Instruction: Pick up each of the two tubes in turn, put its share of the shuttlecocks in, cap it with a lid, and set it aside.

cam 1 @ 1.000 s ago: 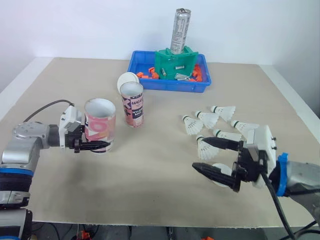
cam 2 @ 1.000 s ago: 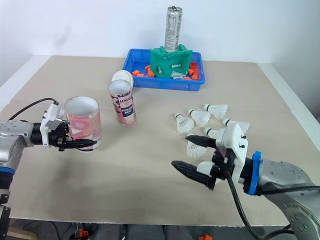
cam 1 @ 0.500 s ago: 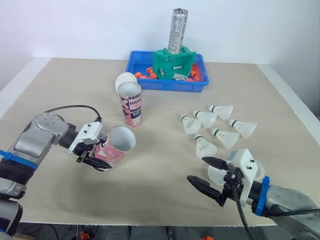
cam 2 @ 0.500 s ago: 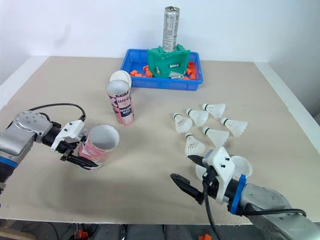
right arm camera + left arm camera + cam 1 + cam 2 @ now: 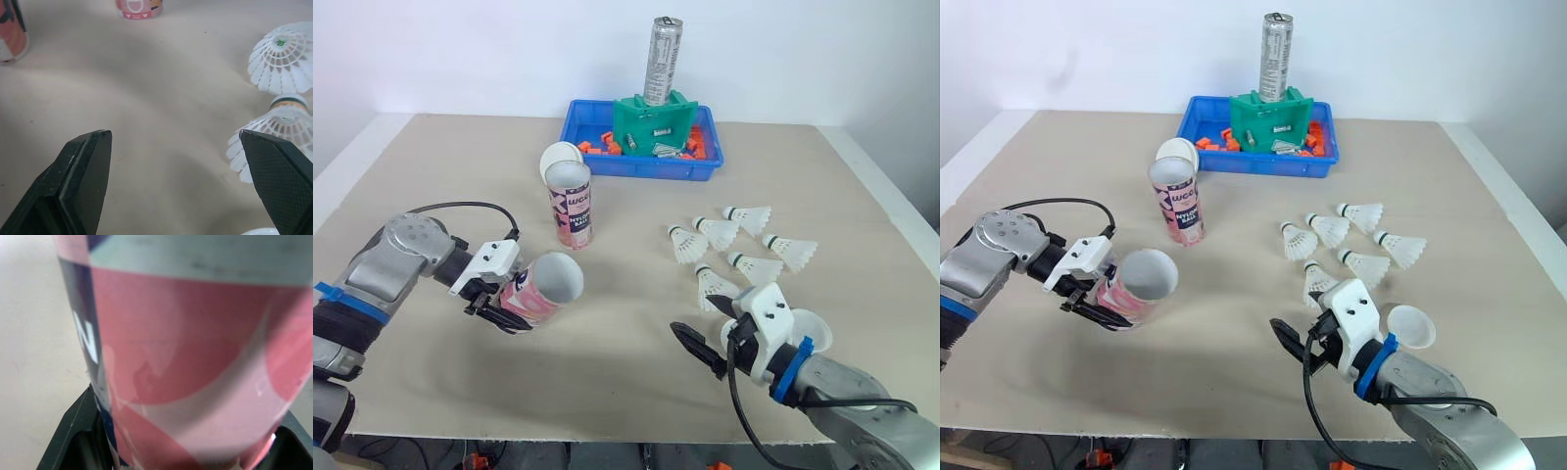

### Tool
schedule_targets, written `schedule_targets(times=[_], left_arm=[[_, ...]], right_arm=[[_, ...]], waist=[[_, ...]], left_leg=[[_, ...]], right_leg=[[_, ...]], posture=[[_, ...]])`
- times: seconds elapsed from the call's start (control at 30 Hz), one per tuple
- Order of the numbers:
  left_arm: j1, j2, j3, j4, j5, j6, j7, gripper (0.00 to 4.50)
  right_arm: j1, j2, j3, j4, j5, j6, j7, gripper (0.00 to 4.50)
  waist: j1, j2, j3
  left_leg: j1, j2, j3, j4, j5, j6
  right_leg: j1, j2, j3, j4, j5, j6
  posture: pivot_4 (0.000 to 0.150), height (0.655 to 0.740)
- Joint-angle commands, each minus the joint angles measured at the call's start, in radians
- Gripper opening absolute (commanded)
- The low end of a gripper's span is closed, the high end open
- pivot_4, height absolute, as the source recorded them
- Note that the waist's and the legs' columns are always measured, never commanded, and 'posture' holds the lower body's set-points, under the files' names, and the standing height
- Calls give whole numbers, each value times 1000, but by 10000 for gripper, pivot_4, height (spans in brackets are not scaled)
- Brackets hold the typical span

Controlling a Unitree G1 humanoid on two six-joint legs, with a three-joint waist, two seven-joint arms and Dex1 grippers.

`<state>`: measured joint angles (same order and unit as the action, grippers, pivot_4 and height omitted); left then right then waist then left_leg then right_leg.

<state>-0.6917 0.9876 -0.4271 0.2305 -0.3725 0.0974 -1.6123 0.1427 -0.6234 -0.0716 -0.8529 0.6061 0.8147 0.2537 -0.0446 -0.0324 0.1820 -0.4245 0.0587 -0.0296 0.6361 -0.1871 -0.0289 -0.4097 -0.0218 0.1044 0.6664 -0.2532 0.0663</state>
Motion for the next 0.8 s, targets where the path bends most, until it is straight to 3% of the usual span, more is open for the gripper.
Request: schedule_targets(times=[0.03, 0.6, 0.63, 0.7, 0.77, 0.8], left_arm=[[0, 16, -8, -30, -6, 11, -2, 28112], [35, 34, 26, -90, -28, 57, -2, 28112], [36, 34, 26, -92, -29, 59, -2, 27607], [38, 34, 26, -94, -29, 61, -2, 27607], [39, 35, 25, -94, -27, 60, -2, 27607], [40, 36, 24, -92, -26, 57, -2, 27607]], right_arm=[[-35, 21, 29, 26, -48, 1, -28, 45000], [-100, 106, 65, 121, -197, 36, -90, 45000], [-103, 114, 69, 122, -204, 39, -93, 40879], [-107, 126, 74, 120, -211, 46, -97, 36918], [-116, 140, 80, 119, -219, 56, -102, 26188], [-122, 147, 84, 118, -223, 61, -105, 24156]], waist=[[0, 0, 0], [0, 0, 0], [0, 0, 0], [0, 0, 0], [0, 0, 0], [0, 0, 0]], left_leg=[[0, 0, 0, 0, 0, 0], [-1, 0, 0, 0, 0, 0], [-1, 0, 0, 0, 0, 0], [-1, 0, 0, 0, 0, 0], [-1, 0, 0, 0, 0, 0], [-1, 0, 0, 0, 0, 0]], right_leg=[[0, 0, 0, 0, 0, 0], [-1, 0, 0, 0, -1, 0], [-1, 0, 0, 0, -1, 0], [-1, 0, 0, 0, -1, 0], [-1, 0, 0, 0, -1, 0], [-1, 1, 0, 0, -1, 0]], posture=[[1500, 7075], [1500, 7075], [1500, 7075], [1500, 7075], [1500, 7075], [1500, 7075]])
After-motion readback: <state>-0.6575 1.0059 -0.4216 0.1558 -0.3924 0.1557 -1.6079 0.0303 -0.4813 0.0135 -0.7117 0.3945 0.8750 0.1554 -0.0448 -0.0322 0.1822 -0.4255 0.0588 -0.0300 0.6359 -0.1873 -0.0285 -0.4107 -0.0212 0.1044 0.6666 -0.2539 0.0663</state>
